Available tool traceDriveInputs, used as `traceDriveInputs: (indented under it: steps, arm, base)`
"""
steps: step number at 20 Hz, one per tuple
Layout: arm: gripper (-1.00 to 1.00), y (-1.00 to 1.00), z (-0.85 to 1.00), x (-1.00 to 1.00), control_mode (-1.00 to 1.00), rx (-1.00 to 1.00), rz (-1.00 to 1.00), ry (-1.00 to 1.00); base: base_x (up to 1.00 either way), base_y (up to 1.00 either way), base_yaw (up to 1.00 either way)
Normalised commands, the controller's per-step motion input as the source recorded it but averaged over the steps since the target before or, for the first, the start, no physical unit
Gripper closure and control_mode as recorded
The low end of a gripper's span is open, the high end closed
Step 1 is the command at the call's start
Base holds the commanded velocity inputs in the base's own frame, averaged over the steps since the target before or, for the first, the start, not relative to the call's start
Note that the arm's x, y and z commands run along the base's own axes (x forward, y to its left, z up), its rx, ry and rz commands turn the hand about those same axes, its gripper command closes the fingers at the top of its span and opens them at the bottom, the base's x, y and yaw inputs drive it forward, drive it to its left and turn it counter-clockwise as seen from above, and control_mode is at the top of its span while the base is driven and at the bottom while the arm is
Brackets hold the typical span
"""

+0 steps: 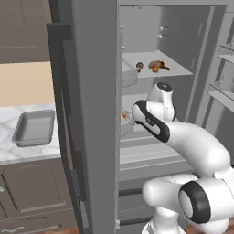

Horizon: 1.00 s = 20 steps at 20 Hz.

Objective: Place one mushroom and one chicken drumstick in each tupperware on the nearby counter, to pack two identical lunches.

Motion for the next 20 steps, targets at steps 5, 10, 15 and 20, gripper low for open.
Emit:
traceDriveInputs:
  steps: [5, 10, 15, 20]
  arm:
    - [-1.00, 0.05, -0.23, 0.33, -1.00, 0.00, 0.00, 0.00]
    - [-1.00, 0.10, -0.15, 0.39, -1.00, 0.00, 0.00, 0.00]
    - [-1.00, 0.08, -0.15, 0.37, -1.00, 0.00, 0.00, 0.00]
    - [-1.00, 0.11, -0.18, 0.34, -1.00, 0.00, 0.00, 0.00]
  base:
    - [0.00, 0.00, 0.00]
    - [0.00, 0.00, 0.00]
    - [0.00, 0.00, 0.00]
    - [0.00, 0.00, 0.00]
